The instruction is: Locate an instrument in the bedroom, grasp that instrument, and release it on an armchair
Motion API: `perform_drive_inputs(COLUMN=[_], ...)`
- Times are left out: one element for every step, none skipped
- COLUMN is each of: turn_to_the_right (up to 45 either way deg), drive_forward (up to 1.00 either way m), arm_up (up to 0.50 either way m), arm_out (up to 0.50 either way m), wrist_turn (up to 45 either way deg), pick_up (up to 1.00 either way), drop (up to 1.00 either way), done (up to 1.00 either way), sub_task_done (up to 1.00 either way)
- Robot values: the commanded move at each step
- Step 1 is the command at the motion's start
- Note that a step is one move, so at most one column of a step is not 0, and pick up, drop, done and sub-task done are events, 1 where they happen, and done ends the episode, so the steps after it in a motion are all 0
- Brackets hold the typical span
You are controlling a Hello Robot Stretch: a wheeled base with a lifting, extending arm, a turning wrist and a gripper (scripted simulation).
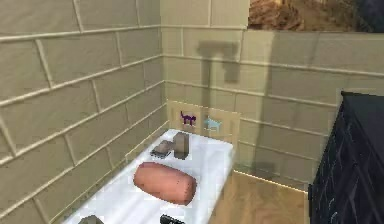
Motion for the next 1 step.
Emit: perform_drive_inputs(turn_to_the_right=[-45.0], drive_forward=[0.0], arm_up=[0.0], arm_out=[0.0], wrist_turn=[0.0], pick_up=[0.0], drop=[0.0], done=[0.0], sub_task_done=[0.0])
